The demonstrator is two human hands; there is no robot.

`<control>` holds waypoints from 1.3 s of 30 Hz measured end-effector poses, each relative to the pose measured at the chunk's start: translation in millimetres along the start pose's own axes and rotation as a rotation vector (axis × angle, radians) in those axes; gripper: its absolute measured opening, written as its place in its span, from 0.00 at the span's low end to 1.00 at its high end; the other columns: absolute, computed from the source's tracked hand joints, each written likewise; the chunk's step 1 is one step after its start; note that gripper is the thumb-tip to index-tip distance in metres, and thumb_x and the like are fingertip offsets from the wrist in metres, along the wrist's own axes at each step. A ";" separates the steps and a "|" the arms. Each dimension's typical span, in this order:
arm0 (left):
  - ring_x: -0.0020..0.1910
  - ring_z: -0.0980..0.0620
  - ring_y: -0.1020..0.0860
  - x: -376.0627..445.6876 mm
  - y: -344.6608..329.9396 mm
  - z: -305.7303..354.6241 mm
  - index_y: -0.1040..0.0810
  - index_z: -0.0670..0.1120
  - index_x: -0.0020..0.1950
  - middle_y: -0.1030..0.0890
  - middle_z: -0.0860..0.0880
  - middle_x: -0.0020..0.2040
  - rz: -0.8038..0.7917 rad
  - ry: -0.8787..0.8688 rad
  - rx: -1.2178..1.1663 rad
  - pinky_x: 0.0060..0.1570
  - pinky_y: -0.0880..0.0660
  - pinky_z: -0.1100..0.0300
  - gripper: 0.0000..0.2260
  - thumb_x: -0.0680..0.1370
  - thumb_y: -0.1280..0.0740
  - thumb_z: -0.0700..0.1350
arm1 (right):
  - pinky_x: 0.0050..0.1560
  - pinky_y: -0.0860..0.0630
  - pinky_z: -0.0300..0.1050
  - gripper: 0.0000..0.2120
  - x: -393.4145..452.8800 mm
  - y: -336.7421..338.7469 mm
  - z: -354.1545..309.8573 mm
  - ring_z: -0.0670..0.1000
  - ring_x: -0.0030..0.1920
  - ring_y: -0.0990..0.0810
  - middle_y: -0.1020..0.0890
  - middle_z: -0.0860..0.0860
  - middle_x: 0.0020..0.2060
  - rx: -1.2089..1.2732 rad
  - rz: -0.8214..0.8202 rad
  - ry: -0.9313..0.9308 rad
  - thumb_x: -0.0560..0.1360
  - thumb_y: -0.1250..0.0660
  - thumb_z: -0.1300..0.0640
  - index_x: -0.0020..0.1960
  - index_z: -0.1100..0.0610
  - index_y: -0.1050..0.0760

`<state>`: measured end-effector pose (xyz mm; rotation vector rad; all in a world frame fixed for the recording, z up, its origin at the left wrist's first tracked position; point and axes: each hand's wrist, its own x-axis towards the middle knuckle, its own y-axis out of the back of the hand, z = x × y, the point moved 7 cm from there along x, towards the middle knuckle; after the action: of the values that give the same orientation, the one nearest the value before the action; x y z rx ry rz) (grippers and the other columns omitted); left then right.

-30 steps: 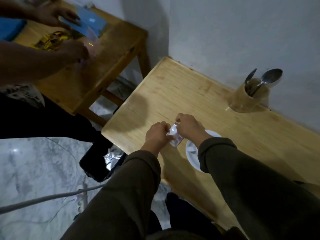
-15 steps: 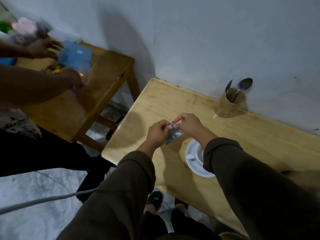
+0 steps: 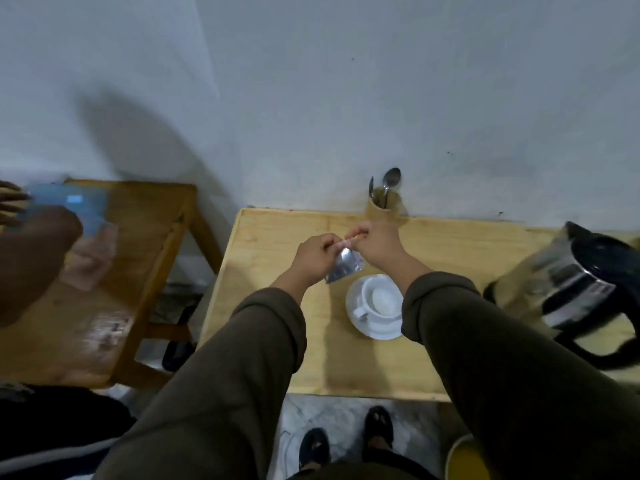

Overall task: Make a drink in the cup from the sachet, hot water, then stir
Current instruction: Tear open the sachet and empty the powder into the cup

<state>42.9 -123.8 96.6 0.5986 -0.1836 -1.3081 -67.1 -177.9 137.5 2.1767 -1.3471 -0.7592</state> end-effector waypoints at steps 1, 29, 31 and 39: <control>0.46 0.48 0.24 0.6 -3.6 6.9 0.19 0.43 0.48 0.17 0.42 0.49 -0.011 -0.019 0.014 0.47 0.30 0.58 0.11 0.79 0.38 0.48 | 0.49 0.29 0.43 0.08 -4.1 5.9 2.0 0.50 0.46 0.25 0.21 0.54 0.42 -0.002 0.025 -0.002 0.72 0.29 0.62 0.50 0.64 0.19; 0.21 0.55 0.28 1.6 -77.3 45.7 0.28 0.45 0.30 0.25 0.51 0.21 -0.085 0.178 -0.318 0.28 0.30 0.63 0.15 0.77 0.38 0.41 | 0.29 0.34 0.26 0.07 -25.1 64.8 40.4 0.45 0.32 0.30 0.24 0.53 0.37 -0.133 0.067 0.166 0.74 0.36 0.68 0.39 0.59 0.25; 0.21 0.54 0.27 0.7 -77.0 48.9 0.25 0.44 0.34 0.24 0.48 0.24 -0.072 0.168 -0.303 0.25 0.30 0.64 0.13 0.78 0.39 0.41 | 0.31 0.35 0.29 0.07 -24.0 64.9 45.8 0.41 0.31 0.31 0.26 0.50 0.33 -0.090 0.052 0.150 0.74 0.35 0.66 0.40 0.57 0.27; 0.15 0.53 0.31 -5.6 -76.1 50.6 0.25 0.43 0.36 0.27 0.50 0.18 -0.049 0.122 -0.336 0.22 0.32 0.64 0.14 0.81 0.42 0.41 | 0.32 0.35 0.33 0.07 -21.3 69.8 61.2 0.43 0.31 0.33 0.30 0.45 0.29 -0.042 -0.025 0.072 0.74 0.32 0.63 0.39 0.56 0.28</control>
<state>-46.1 -144.5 101.2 0.3961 0.1504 -1.3088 -160.9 -193.2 141.5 2.1708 -1.2590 -0.7055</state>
